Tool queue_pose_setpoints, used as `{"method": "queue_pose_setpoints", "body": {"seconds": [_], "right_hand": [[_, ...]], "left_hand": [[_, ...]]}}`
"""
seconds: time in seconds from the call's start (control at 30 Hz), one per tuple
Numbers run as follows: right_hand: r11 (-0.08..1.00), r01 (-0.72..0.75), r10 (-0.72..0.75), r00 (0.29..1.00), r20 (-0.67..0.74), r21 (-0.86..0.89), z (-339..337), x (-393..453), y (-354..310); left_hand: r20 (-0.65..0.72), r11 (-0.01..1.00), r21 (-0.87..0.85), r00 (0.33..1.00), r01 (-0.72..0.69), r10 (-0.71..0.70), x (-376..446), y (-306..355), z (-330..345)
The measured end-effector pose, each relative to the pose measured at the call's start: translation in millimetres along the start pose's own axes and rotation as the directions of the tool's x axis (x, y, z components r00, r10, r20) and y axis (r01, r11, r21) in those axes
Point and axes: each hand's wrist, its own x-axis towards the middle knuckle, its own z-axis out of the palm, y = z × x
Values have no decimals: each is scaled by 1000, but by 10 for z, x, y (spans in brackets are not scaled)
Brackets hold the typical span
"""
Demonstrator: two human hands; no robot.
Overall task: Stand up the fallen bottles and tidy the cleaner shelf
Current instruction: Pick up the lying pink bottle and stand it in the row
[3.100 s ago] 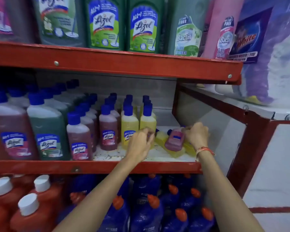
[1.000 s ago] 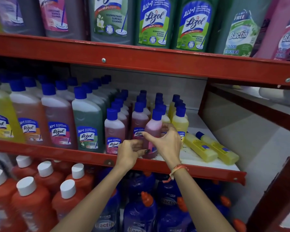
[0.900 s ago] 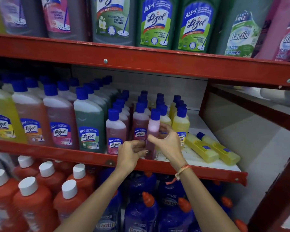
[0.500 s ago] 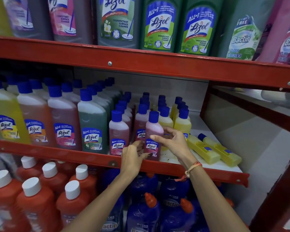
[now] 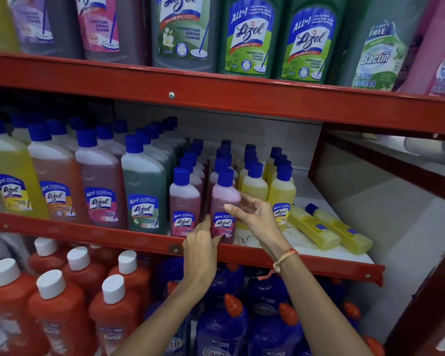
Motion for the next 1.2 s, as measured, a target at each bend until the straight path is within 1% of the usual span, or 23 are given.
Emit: {"method": "queue_pose_setpoints", "body": {"seconds": [0.2,0.33,0.4,0.43,0.5,0.53,0.57,0.6,0.67,0.7,0.73,0.77,0.8,0.83,0.87,0.9,0.97,1.03,1.13,1.2], "right_hand": [[999,22,-23,1000,-18,-39,33,-30,-13],[998,29,-31,999,-25,-47,38,-43,-45],[998,32,-32,999,-1,-59,35,-54,-82],[997,31,-30,999,15,-71,14,-66,-107],[993,41,-38,999,36,-110,-80,-101,-181],[990,51,-49,999,21,-135,-155,-123,-221],[988,58,-61,998,-21,-146,-246,-148,-250],[988,67,-79,993,-89,-136,-375,-176,-259],[994,80,-98,960,-264,-78,-657,-226,-261],[995,74,-95,929,-357,-70,-804,-248,-246],[995,50,-85,891,-445,-88,-975,-261,-213],[990,-7,-70,851,-521,-143,-1126,-262,-169],[963,-100,-64,813,-578,-248,-1290,-253,-119],[900,-215,-68,789,-611,-378,-1429,-241,-66],[806,-322,-65,785,-616,-496,-1559,-238,-22],[716,-395,-32,804,-594,-575,-1652,-225,16],[613,-446,85,858,-506,-652,-1739,-187,68],[542,-445,150,886,-439,-713,-1740,-117,89],[419,-419,202,908,-368,-805,-1668,27,82],[384,-410,237,910,-341,-827,-1659,77,72]], "left_hand": [[7,1000,10,1000,1,-1,-32,-10,-4],[-2,998,-42,999,-43,43,-92,8,-2],[-56,990,-105,995,-93,88,-152,28,4],[-106,983,-132,988,-128,114,-187,43,6],[-229,961,-166,957,-219,179,-251,101,13],[-273,943,-188,937,-274,217,-274,141,26],[-289,919,-216,920,-330,263,-287,189,46],[-271,891,-241,908,-385,319,-297,265,92],[-152,848,-285,895,-447,420,-276,458,221],[-71,842,-314,895,-438,440,-247,573,308],[19,848,-354,904,-394,428,-207,711,424],[115,868,-389,918,-309,379,-159,834,538],[221,892,-411,929,-188,298,-98,951,674],[327,914,-402,924,-52,197,-29,1047,799],[411,927,-371,906,63,103,31,1141,933],[466,926,-345,885,154,27,84,1210,1049],[515,887,-341,851,312,-101,172,1290,1228],[532,837,-344,823,426,-200,254,1329,1350],[554,720,-425,787,549,-273,364,1345,1487],[573,658,-454,762,601,-301,417,1339,1550]]}}
